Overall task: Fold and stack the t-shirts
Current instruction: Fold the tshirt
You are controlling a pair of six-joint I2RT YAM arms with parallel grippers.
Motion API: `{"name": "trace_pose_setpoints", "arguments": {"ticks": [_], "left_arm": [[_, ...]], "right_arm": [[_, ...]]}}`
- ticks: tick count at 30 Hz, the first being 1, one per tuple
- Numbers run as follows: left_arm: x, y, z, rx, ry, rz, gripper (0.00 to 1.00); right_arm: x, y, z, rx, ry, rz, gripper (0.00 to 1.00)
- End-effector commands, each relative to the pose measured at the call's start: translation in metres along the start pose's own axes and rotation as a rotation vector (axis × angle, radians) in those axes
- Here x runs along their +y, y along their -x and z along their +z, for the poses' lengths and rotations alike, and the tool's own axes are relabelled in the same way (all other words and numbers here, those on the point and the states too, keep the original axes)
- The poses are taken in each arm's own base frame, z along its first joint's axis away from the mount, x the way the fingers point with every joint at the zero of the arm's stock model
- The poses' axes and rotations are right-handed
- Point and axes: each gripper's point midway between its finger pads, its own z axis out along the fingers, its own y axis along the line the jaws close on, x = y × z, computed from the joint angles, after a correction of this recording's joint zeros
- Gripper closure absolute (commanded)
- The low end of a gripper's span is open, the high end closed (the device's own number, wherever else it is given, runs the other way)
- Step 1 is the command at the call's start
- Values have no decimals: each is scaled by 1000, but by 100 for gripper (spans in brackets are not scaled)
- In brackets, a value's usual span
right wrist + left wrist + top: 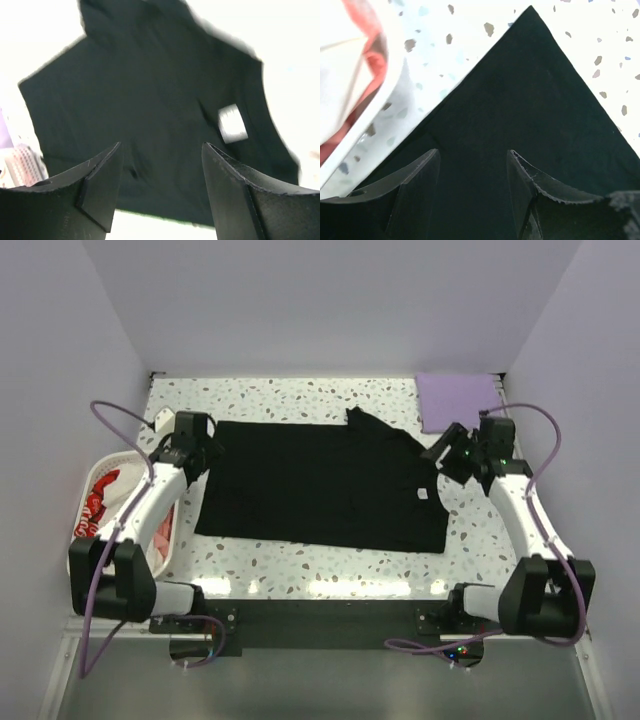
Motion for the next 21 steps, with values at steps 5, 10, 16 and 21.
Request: {"name": "trace_pose_setpoints", "arguments": {"ticks": [5, 10, 16, 21], "left_arm": [[-65, 33, 58, -29, -9, 124, 42], [-95, 49, 95, -42, 22, 186, 43], [-116, 52, 144, -53, 59, 261, 47], [-122, 55, 176, -82, 105, 315, 48]], "right_arm": [[85, 81, 50, -139, 86, -251, 35], [109, 93, 97, -124, 114, -305, 37], [126, 105, 138, -118, 137, -361, 39], [123, 115, 173, -117, 122, -397, 40]]}}
